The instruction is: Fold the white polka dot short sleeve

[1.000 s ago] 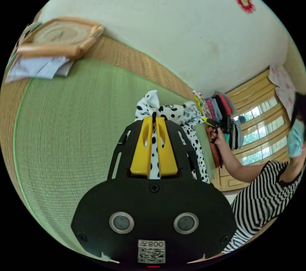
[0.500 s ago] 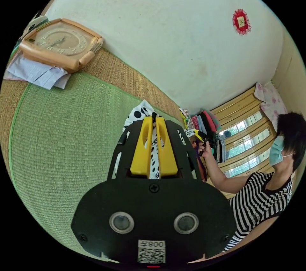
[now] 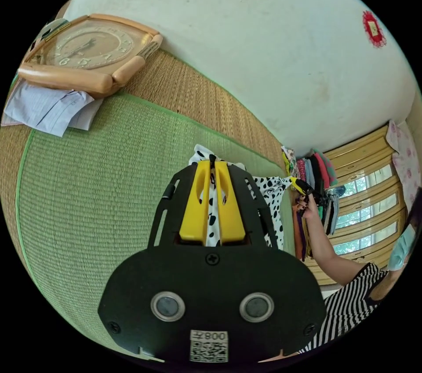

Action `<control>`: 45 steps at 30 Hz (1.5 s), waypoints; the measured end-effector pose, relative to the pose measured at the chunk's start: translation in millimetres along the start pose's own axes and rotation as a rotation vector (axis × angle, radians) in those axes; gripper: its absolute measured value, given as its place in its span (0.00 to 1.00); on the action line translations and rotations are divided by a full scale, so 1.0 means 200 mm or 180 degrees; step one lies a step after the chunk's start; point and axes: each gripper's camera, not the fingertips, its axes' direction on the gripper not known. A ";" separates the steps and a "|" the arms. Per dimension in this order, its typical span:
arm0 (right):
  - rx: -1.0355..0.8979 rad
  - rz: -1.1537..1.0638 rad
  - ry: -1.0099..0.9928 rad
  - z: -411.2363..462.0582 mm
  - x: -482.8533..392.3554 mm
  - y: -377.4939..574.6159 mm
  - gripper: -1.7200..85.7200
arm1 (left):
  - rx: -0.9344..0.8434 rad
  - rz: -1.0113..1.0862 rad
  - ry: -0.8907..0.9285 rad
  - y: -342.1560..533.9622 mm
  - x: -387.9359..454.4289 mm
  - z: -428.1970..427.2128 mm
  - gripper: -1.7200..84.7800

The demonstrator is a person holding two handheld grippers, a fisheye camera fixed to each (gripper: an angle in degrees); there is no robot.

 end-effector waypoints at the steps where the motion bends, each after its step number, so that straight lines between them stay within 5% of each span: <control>1: -0.0050 0.0057 0.0012 0.04 0.02 -0.03 0.03 | -0.0060 -0.0028 -0.0049 -0.01 -0.02 0.06 0.05; 12: -0.0056 0.0253 0.0018 0.17 0.05 -0.09 0.04 | 0.0046 -0.0028 -0.0030 0.11 -0.13 0.39 0.10; 17: 0.0101 -0.0025 0.0047 0.17 -0.15 -0.02 0.05 | -0.0027 0.0557 0.0173 0.32 0.08 0.62 0.10; 21: -0.0153 -0.0397 -0.0015 0.35 -0.42 0.02 0.06 | -0.0618 0.1398 0.0206 0.41 0.36 0.96 0.11; 29: -0.0900 -0.1369 0.0391 0.84 -0.95 0.03 0.09 | -0.1484 0.2661 -0.0690 0.55 0.61 1.56 0.12; 37: -0.1633 -0.3075 0.1549 1.37 -1.50 0.13 0.11 | -0.1739 0.2962 -0.0806 0.62 0.55 1.82 0.12; 45: -0.1954 -0.3567 0.1840 1.71 -1.72 0.14 0.08 | -0.1929 0.2991 -0.0786 0.60 0.45 2.00 0.05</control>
